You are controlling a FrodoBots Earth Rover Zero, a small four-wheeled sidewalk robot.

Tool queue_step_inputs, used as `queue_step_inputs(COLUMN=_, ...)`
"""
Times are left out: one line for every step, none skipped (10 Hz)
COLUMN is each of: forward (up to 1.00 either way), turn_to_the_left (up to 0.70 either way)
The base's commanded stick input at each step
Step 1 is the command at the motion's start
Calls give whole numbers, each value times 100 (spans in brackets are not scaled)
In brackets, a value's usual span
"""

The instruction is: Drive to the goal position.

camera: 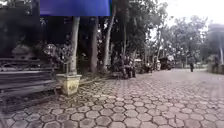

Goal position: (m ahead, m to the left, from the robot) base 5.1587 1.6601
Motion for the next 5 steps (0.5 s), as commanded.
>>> queue_step_inputs(forward=69, turn_to_the_left=0)
queue_step_inputs(forward=69, turn_to_the_left=0)
queue_step_inputs(forward=69, turn_to_the_left=0)
queue_step_inputs(forward=69, turn_to_the_left=0)
queue_step_inputs(forward=69, turn_to_the_left=0)
